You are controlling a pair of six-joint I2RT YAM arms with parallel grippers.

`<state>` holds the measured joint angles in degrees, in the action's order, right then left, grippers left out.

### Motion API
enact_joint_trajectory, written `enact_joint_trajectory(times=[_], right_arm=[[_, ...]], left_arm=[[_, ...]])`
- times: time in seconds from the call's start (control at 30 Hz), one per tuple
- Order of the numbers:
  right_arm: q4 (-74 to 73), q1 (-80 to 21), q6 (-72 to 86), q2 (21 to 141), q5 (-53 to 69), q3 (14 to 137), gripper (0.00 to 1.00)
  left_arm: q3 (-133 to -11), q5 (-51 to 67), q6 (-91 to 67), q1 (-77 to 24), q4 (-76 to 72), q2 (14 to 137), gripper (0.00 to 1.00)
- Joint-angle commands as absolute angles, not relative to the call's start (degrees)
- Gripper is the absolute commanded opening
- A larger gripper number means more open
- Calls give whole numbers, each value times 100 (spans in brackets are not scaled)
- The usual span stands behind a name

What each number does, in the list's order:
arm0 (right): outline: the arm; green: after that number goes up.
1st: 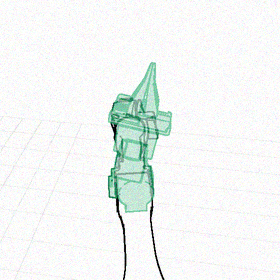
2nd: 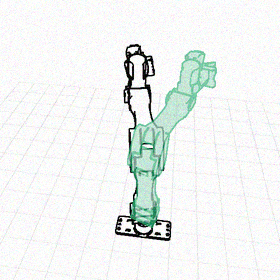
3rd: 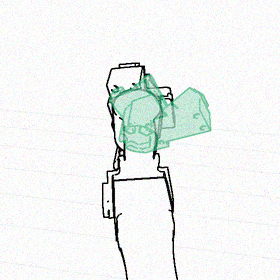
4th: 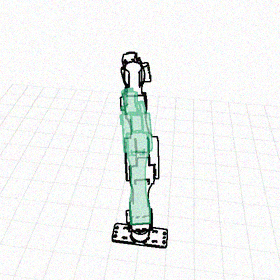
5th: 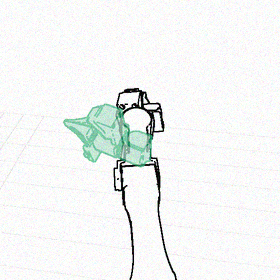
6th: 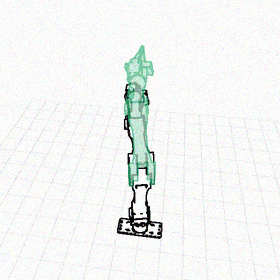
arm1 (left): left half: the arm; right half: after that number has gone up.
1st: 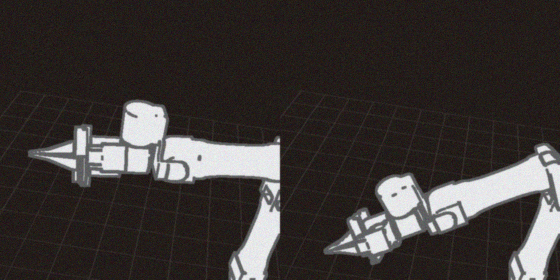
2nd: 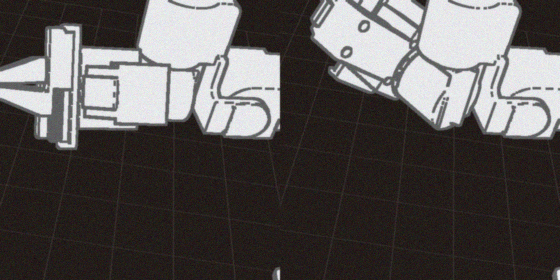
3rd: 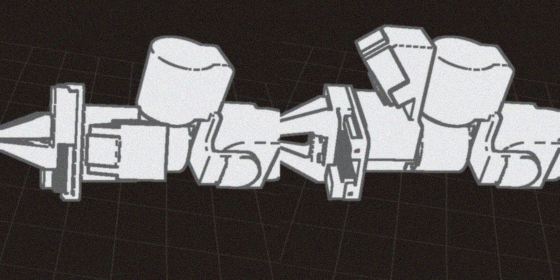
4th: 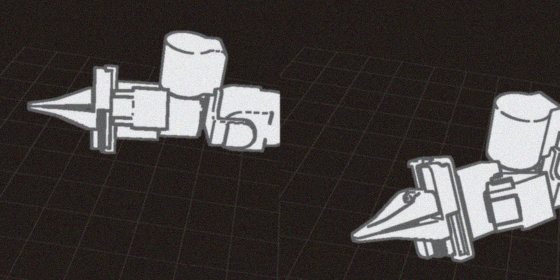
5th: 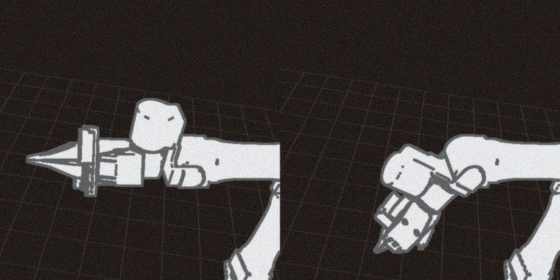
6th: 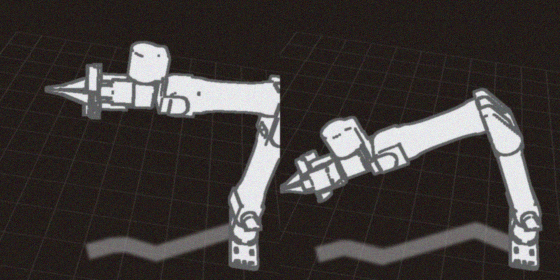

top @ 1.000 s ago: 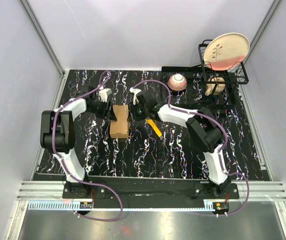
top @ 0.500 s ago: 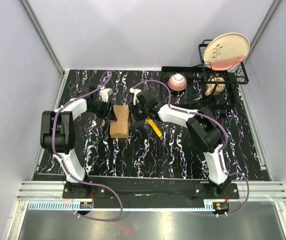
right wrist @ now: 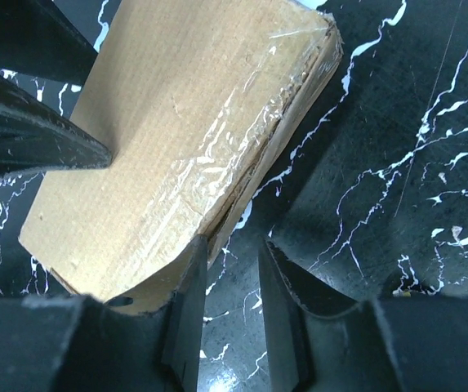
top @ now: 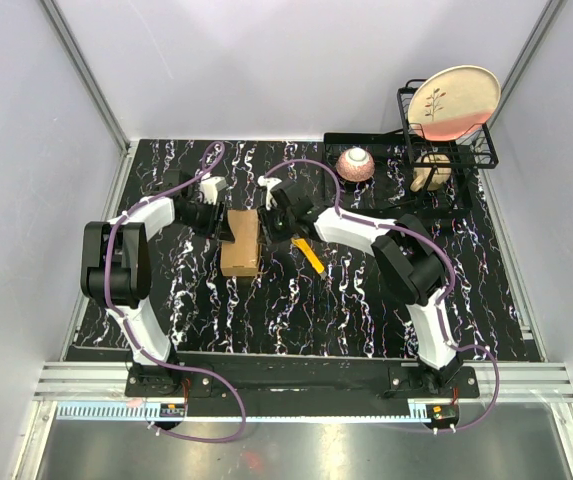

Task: Unpack the express box
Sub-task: Open the express box at the center of the board.

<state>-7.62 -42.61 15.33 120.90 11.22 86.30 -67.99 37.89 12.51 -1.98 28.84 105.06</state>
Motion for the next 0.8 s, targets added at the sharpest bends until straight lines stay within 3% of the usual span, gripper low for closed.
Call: enact_joint_trajectory(times=[0.0, 0.47, 0.77], right_arm=[[-1493, -4359, 1248, 12444, 212, 9236, 34], [-2539, -4728, 1029, 13385, -817, 10897, 33], [-2506, -4720, 721, 13149, -1143, 10435, 34]], left_arm=[[-6785, 3674, 1494, -272, 3102, 10336, 54], [-6759, 4051, 1810, -457, 3427, 10283, 52], [-6759, 4078, 1977, -492, 3524, 10336, 50]])
